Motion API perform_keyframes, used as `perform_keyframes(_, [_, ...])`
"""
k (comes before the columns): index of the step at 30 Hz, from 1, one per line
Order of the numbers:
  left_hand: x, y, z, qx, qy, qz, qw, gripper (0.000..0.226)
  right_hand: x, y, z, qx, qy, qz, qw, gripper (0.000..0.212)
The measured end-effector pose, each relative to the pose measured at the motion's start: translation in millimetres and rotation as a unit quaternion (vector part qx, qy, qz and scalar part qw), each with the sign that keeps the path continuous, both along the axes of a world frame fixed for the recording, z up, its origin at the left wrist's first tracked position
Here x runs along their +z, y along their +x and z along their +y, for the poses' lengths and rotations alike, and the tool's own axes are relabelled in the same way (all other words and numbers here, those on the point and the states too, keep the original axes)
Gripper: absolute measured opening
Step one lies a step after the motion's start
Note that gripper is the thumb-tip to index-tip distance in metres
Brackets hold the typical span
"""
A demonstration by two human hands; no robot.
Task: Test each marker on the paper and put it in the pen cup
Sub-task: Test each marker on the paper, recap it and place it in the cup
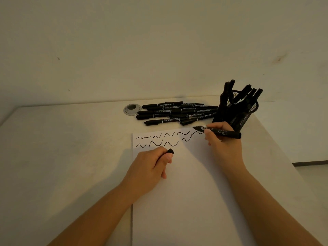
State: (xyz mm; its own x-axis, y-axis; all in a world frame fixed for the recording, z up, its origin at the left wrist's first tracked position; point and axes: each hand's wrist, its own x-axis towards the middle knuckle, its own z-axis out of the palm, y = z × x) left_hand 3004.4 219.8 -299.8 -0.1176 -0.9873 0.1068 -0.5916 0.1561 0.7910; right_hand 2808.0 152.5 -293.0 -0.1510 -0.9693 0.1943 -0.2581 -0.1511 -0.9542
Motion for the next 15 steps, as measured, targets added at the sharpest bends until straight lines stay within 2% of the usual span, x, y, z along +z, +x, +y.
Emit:
perform_keyframes(4, [0.4,-1.0,1.8,-0.002,-0.016,-0.016,1.000,0.023,4.6,-3.5,6.1,0.052,0.018,-0.087,0.995,0.021])
perform_keyframes(7, [0.3,-1.2,1.4,-0.004,-0.016,-0.025,1.000,0.020,6.7,-3.5,10.8,0.101,0.040,-0.188,0.976,0.030])
perform_keyframes(9, [0.4,-1.5,1.6,-0.009,-0.017,-0.029,0.999,0.020,6.5,-1.4,13.4,0.117,0.069,-0.238,0.962,0.029])
perform_keyframes(12, [0.7,-2.3,2.0,-0.015,-0.021,-0.025,0.999,0.019,3.9,4.0,16.0,0.144,0.100,-0.260,0.949,0.024])
perform_keyframes(15, [0.4,-2.9,1.4,-0.010,-0.016,-0.017,1.000,0.017,2.3,7.2,16.7,0.170,0.111,-0.244,0.948,0.025])
